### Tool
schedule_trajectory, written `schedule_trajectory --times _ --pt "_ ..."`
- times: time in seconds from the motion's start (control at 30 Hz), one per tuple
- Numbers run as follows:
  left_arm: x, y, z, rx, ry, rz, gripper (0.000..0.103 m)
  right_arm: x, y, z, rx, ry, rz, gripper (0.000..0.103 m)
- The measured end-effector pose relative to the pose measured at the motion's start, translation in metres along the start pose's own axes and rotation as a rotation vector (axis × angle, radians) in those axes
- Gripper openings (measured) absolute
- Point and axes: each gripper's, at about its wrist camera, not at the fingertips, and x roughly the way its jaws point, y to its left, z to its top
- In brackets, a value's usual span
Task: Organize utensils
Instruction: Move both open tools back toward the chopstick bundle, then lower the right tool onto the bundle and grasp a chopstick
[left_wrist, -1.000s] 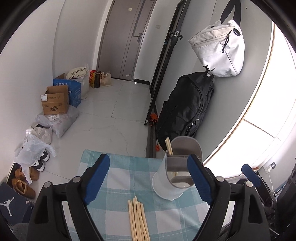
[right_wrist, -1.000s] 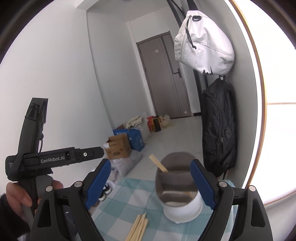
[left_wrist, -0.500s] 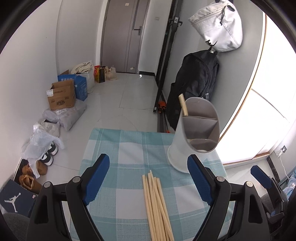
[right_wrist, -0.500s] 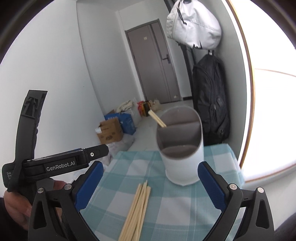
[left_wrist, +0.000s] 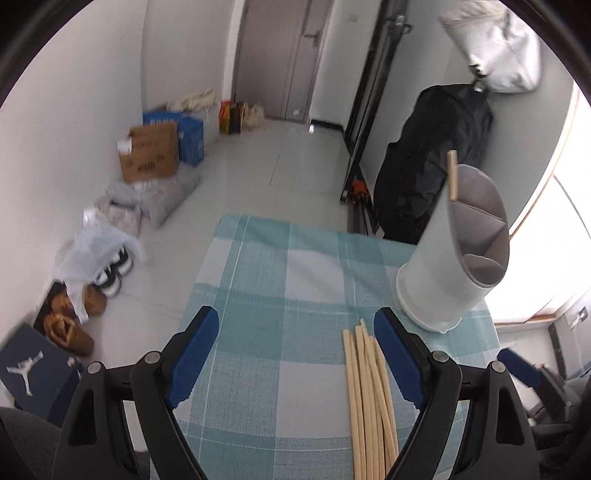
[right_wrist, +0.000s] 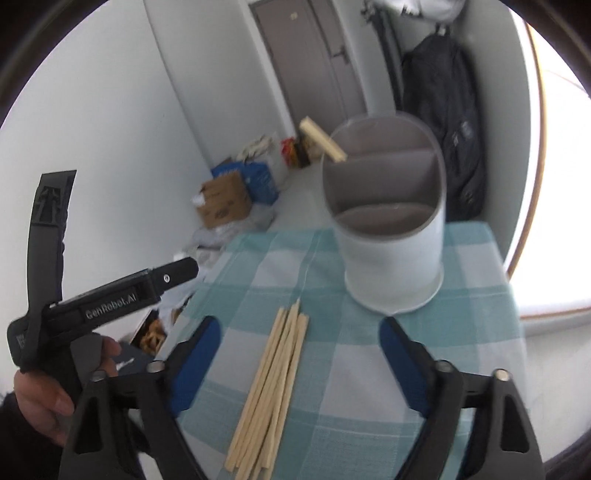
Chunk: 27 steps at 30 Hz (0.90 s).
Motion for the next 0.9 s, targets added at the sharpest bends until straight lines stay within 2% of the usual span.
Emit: schedule_trajectory --times 0.1,0.2,0.27,0.33,0.4,0.5,0.57,0.67,0.73,0.9 --pt "0.005 0.013 0.001 -0.041 0.009 -0.005 0.083 0.02 -0.003 -0.002 0.027 0.071 0.006 0.083" --pt "0.016 0.021 0.003 -0.072 0.056 -0.007 0.083 0.043 0.0 0.002 0.026 0.156 0.031 0.082" --pt "0.02 0.027 0.003 -0.105 0.078 -0.013 0.083 0.059 0.008 0.007 -0.011 0.218 0.051 0.078" --pt "0.02 0.032 0.005 -0.117 0.069 0.025 0.083 0.073 0.018 0.013 -0.053 0.272 0.094 0.076" --pt "0.019 0.037 0.006 -0.115 0.044 0.082 0.083 0.084 0.027 0.02 -0.104 0.301 0.087 0.074" --pt "0.017 0.048 0.009 -0.15 0.043 0.063 0.083 0.106 0.039 0.032 -0.174 0.346 0.057 0.072" --pt "0.017 0.055 0.01 -0.172 0.041 0.058 0.083 0.121 0.044 0.037 -0.209 0.378 0.028 0.066" --pt "0.02 0.064 0.011 -0.197 0.055 0.057 0.083 0.143 0.044 0.038 -0.239 0.425 -0.036 0.046" --pt "0.023 0.07 0.012 -0.219 0.066 0.053 0.083 0.153 0.038 0.039 -0.207 0.441 -0.089 0.035" --pt "0.029 0.082 0.011 -0.264 0.098 0.038 0.083 0.155 0.033 0.044 -0.156 0.447 -0.099 0.033"
